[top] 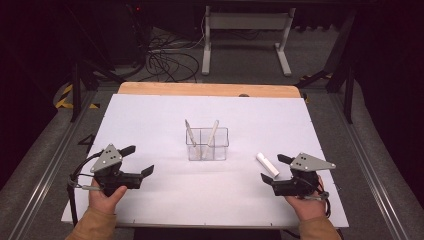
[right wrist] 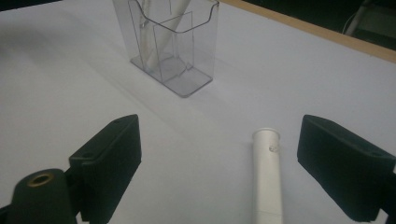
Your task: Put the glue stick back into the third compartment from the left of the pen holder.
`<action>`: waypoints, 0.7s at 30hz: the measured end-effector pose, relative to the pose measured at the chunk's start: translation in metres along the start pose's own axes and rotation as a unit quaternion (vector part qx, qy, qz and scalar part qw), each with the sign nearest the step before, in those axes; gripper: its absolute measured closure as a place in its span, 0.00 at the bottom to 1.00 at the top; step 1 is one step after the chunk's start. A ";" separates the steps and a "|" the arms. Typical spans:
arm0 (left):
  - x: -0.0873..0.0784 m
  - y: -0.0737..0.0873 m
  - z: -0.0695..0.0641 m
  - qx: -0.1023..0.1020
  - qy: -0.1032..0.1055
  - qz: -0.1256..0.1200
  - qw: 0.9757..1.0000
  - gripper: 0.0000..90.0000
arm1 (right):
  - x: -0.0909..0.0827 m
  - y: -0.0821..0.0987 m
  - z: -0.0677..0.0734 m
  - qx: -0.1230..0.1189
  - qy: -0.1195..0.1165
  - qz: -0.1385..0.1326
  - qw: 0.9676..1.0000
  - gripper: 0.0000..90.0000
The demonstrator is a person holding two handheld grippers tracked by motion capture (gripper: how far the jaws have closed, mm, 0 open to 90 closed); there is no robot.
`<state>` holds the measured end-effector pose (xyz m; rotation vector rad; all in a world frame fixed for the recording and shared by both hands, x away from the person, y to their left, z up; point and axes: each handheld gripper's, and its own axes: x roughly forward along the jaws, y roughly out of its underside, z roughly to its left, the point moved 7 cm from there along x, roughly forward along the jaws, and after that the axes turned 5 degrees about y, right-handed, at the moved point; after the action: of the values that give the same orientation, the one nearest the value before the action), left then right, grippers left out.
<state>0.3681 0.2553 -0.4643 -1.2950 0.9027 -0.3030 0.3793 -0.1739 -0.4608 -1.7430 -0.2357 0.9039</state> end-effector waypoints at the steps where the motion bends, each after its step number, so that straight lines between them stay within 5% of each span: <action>1: -0.001 0.001 0.001 -0.004 0.003 0.000 1.000 0.10 | -0.001 -0.001 0.000 -0.001 0.002 -0.004 1.000 0.16; 9: 0.002 0.011 0.007 -0.033 0.012 0.024 0.999 0.09 | -0.001 -0.003 -0.001 0.001 -0.005 0.005 1.000 0.16; 21: 0.001 0.014 0.004 -0.020 0.011 0.032 0.999 0.09 | 0.001 -0.005 -0.002 0.004 -0.008 0.012 1.000 0.16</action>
<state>0.3682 0.2615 -0.4774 -1.2985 0.9706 -0.2497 0.3826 -0.1726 -0.4564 -1.7362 -0.2215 0.9360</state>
